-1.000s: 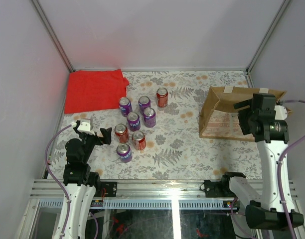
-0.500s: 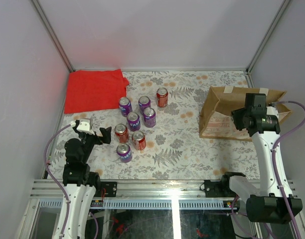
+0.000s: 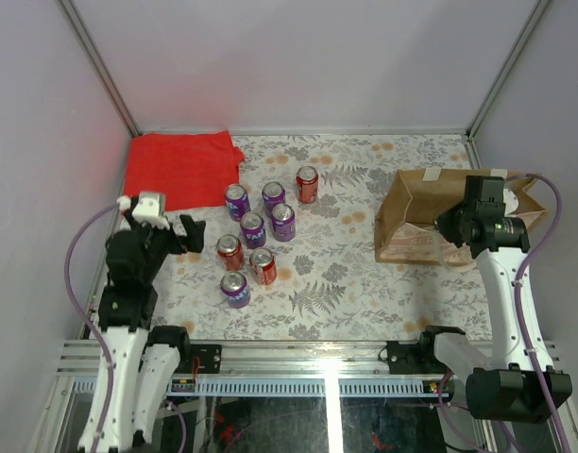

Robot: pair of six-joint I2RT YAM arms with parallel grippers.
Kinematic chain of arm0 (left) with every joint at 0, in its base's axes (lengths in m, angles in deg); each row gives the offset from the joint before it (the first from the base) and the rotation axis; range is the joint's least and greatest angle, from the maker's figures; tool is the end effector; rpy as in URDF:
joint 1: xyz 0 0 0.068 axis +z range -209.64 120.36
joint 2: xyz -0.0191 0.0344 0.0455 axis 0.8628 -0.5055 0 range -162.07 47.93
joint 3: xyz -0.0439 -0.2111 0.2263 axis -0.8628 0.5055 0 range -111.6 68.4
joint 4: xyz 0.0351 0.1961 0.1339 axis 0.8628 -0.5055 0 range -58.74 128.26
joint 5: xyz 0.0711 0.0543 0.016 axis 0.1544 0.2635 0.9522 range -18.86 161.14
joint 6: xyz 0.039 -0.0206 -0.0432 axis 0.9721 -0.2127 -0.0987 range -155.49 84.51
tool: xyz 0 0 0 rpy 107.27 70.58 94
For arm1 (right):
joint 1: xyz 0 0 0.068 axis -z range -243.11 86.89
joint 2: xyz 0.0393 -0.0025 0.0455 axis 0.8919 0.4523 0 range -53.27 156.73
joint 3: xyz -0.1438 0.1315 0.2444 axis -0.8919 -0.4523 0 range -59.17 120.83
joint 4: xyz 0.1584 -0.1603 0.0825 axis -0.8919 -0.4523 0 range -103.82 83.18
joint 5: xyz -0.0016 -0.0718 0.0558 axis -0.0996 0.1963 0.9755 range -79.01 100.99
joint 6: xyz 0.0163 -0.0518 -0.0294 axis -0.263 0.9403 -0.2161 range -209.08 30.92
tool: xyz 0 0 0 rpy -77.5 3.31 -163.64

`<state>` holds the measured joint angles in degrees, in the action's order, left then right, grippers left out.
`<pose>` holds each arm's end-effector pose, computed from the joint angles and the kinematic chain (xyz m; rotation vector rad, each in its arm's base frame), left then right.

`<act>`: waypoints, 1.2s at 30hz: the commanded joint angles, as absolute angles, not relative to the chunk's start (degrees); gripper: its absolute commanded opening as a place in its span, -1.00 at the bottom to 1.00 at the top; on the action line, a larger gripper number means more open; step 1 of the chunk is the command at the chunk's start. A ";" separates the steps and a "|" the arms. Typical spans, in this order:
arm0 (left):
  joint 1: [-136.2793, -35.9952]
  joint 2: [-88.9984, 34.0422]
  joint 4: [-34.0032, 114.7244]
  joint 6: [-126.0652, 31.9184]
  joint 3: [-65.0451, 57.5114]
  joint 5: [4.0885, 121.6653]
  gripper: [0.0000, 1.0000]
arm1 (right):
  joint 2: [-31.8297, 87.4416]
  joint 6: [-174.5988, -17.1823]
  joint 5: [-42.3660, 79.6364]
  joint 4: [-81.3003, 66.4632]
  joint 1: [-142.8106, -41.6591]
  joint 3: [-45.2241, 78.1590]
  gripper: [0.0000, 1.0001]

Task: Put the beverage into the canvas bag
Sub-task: Adjust the canvas bag at the center of the board.

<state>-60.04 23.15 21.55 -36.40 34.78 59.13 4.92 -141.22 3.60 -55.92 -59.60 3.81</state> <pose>0.0716 -0.0102 0.3183 0.1484 1.7024 -0.1960 0.1609 -0.0159 0.3669 1.1541 2.0493 0.2694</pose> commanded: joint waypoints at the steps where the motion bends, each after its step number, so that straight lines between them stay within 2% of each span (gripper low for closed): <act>1: -60.47 6.84 8.46 -37.40 22.17 56.59 0.99 | 5.41 -130.15 12.06 -57.08 -59.50 5.72 -1.00; 4: -60.43 -1.26 5.57 -38.79 14.44 51.97 0.99 | 5.99 -125.85 14.71 -58.87 -59.50 6.80 -1.00; 9: -60.52 -6.80 8.43 -43.55 6.44 44.19 0.99 | 6.82 -116.66 18.07 -63.04 -59.50 9.33 -1.00; 17: -62.54 -13.23 5.95 -43.63 -1.24 38.41 0.99 | 7.97 -103.54 24.01 -67.13 -59.50 11.94 -1.00; 23: -68.83 -18.01 3.86 -43.75 -6.64 36.29 0.94 | 8.09 -95.06 28.79 -68.39 -60.39 13.81 -1.00; 36: -84.55 -32.48 3.67 -45.72 -22.73 38.40 0.87 | 5.73 -89.66 37.07 -66.94 -65.07 13.54 -1.00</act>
